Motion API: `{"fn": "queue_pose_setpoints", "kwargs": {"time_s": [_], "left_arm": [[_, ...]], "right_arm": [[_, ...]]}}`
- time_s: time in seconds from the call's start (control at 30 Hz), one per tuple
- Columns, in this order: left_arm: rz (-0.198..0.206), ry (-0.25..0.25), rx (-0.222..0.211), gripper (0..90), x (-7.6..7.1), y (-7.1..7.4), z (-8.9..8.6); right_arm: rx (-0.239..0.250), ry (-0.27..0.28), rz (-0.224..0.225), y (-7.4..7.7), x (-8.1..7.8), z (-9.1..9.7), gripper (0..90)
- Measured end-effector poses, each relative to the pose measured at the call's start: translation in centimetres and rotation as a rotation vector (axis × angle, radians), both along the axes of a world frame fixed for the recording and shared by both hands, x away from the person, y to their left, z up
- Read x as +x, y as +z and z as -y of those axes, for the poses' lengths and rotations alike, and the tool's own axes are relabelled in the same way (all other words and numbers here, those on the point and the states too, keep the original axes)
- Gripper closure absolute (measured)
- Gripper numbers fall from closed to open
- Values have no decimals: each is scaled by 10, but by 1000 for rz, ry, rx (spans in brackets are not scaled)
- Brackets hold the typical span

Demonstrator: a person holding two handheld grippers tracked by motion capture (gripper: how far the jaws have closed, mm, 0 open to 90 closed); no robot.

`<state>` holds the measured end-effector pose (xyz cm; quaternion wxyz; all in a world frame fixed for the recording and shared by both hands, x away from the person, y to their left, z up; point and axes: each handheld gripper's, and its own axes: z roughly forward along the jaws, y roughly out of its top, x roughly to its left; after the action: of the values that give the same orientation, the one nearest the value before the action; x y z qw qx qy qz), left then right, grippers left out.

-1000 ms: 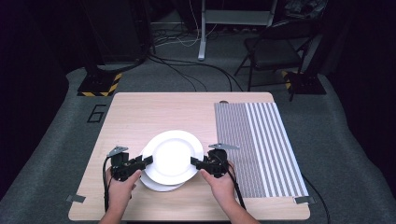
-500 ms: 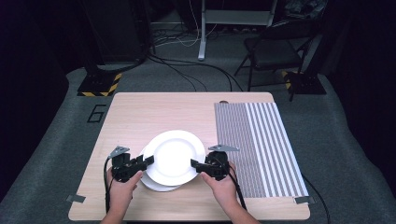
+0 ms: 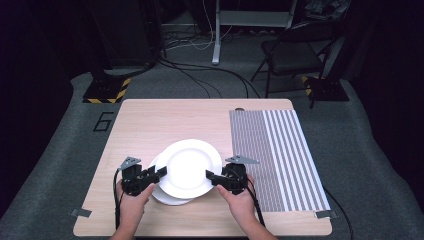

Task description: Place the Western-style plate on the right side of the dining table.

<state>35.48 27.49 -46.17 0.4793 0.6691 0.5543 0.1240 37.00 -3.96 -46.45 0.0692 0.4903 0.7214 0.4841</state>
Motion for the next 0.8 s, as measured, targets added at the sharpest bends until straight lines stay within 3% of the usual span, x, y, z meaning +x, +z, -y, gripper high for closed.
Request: {"fn": "queue_pose_setpoints", "kwargs": {"time_s": [0.8], "left_arm": [[22,-47,4,568,8,1,16]], "right_arm": [[-13,-40,33,1,-7,13,474]]}}
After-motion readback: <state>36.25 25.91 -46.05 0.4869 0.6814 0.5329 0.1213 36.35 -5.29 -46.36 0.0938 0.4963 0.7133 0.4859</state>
